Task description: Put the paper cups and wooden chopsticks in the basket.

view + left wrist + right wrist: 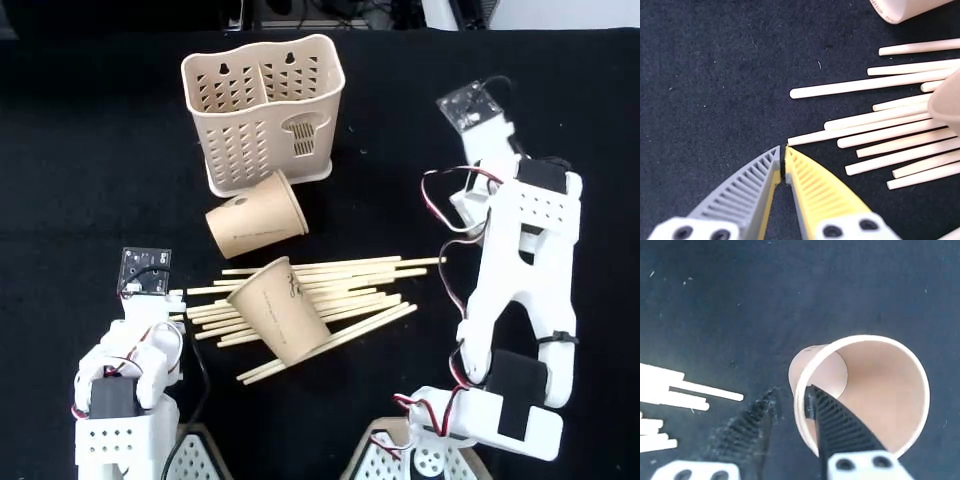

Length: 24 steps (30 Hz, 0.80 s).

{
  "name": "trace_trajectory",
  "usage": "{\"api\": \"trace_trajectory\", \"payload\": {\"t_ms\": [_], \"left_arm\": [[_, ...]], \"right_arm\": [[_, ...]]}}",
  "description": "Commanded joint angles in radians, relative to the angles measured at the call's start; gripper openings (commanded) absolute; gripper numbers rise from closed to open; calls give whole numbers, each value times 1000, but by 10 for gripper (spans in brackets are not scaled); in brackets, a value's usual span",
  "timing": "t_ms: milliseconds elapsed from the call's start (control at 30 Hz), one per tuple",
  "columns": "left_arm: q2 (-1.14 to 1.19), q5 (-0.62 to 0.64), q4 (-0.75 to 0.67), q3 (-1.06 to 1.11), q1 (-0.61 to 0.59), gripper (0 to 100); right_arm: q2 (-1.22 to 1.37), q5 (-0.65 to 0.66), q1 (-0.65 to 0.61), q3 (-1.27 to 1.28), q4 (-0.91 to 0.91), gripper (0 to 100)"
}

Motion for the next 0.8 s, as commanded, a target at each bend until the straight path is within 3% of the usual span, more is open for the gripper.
{"api": "trace_trajectory", "payload": {"t_ms": [0, 100, 300, 500, 633, 767], "left_arm": [[-8, 3, 18, 15, -7, 33], [-8, 3, 18, 15, -7, 33], [-8, 3, 18, 15, -7, 33], [-8, 3, 18, 15, -7, 33], [-8, 3, 18, 15, -7, 33], [-8, 3, 18, 15, -7, 33]], "right_arm": [[-61, -71, 8, -150, 89, 171], [-108, -117, -12, -259, 181, 221], [-259, -184, -92, -378, 307, 204], [-308, -230, -384, -321, 480, 201], [-255, -387, -594, -176, 439, 180], [-225, -483, -671, -33, 281, 178]]}}
